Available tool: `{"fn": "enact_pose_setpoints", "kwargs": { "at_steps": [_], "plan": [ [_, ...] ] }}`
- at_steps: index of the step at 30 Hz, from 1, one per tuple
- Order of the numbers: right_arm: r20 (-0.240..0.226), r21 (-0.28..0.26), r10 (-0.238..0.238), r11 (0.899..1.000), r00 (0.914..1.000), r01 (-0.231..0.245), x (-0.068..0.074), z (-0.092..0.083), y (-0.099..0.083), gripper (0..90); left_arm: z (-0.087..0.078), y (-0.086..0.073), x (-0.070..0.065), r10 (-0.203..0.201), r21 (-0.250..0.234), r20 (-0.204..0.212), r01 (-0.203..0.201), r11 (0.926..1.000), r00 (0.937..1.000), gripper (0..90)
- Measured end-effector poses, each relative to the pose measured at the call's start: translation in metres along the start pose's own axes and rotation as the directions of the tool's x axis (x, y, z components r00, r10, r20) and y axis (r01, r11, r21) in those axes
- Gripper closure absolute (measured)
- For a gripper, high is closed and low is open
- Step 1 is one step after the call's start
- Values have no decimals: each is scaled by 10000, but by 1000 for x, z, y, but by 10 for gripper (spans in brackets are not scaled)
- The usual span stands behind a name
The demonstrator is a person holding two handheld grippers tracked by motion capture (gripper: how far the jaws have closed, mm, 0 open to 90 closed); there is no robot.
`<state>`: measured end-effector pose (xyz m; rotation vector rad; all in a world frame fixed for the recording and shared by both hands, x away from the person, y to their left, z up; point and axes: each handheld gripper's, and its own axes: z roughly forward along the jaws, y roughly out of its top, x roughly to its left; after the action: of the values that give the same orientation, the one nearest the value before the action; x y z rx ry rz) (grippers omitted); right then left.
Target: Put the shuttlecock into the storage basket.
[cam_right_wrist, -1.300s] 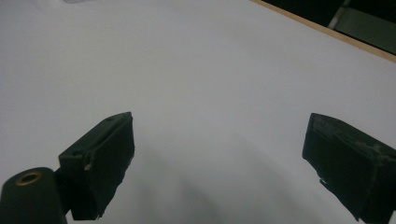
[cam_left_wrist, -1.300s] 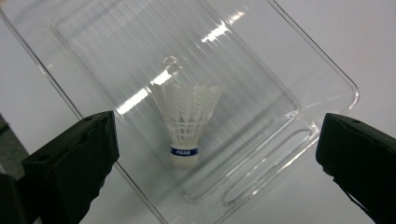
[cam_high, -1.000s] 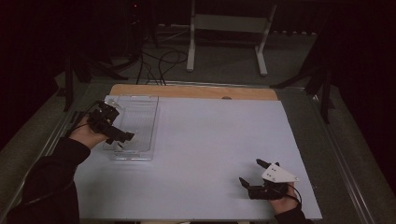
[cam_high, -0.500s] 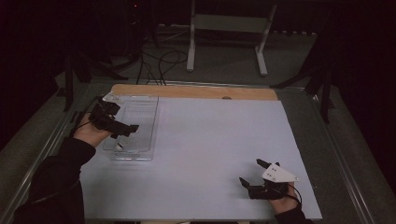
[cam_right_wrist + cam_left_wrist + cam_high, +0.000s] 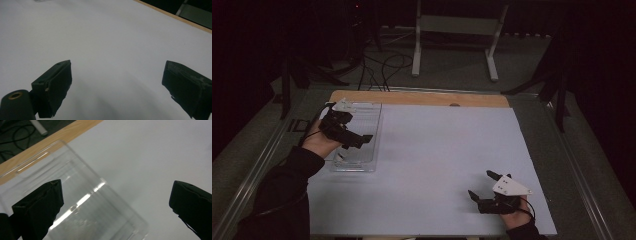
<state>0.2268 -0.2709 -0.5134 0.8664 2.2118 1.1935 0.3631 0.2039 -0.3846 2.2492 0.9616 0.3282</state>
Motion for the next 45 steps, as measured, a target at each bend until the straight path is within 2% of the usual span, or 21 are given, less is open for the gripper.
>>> {"fn": "enact_pose_setpoints", "kwargs": {
  "at_steps": [2,4,8,13,19,30,33,39,45],
  "plan": [
    [-21,3,11,10000,10000,-11,0,0,0,91,1,3,-3,-13,-3,232,13,10000,9997,1],
    [-4,3,-3,10000,10000,3,0,0,0,91,2,4,-6,216,-55,186,-215,9998,9996,1],
    [-13,-1,2,10000,10000,-2,0,0,0,92,4,8,-12,436,-79,354,-433,9990,9984,1],
    [-9,-3,6,10000,10000,-6,0,0,0,91,8,11,-18,561,-221,452,-552,9982,9974,1],
    [-18,1,-6,10000,10000,6,0,0,0,91,14,15,-26,724,-323,765,-701,9970,9944,1],
    [-20,-3,-13,10000,10000,13,0,0,0,91,22,25,-40,1090,-421,1169,-1047,9936,9872,1],
    [-21,-10,-10,10000,10000,10,0,0,0,91,29,27,-46,1251,-370,1312,-1213,9919,9834,1],
    [-30,-17,11,10000,10000,-11,-1,0,0,91,34,29,-52,1351,-377,1454,-1310,9907,9801,1],
    [-39,-22,10,10000,10000,-11,-1,-1,0,91,38,33,-65,1560,-424,1626,-1511,9876,9743,1]
  ]
}}
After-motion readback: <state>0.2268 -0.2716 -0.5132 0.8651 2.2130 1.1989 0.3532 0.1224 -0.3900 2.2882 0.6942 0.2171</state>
